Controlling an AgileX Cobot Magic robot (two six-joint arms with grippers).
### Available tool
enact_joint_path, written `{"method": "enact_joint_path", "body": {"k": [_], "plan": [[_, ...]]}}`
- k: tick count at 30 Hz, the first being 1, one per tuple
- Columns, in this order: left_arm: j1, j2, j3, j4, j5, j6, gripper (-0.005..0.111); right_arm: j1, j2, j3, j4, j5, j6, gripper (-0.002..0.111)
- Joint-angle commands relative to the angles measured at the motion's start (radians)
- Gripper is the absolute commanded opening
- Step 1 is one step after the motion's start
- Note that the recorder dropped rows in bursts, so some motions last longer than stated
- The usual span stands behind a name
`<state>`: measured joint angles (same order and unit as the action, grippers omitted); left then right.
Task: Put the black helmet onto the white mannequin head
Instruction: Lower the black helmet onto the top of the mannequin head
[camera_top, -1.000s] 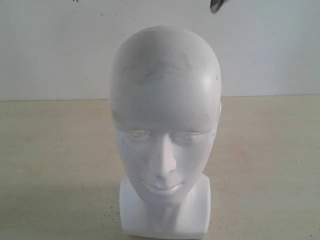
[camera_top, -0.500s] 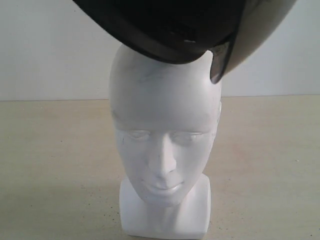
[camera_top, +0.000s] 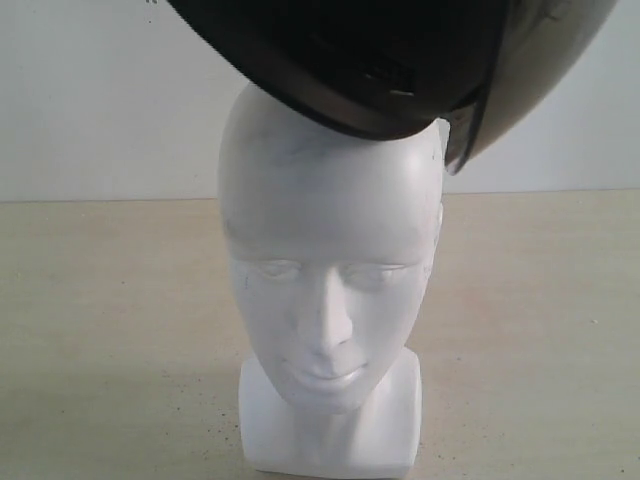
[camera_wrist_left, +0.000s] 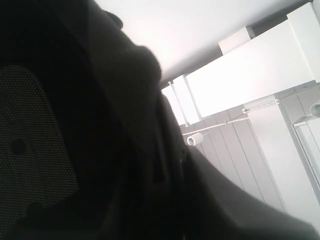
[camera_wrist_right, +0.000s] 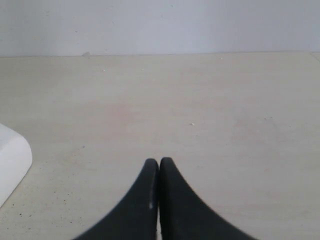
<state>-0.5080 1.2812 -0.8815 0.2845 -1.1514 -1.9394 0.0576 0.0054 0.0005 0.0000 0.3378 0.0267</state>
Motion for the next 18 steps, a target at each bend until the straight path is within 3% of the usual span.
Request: {"method": "enact_joint_path", "body": {"k": [1, 18], "plan": [[-0.005, 0.014, -0.01, -0.05, -0.07, 0.027, 0.004, -0.008, -0.005, 0.0, -0.009, -0.004, -0.004, 0.0], [-0.005, 0.107, -0.01, -0.064, -0.07, 0.024, 0.004, -0.008, -0.005, 0.0, -0.009, -0.004, -0.004, 0.0]]}}
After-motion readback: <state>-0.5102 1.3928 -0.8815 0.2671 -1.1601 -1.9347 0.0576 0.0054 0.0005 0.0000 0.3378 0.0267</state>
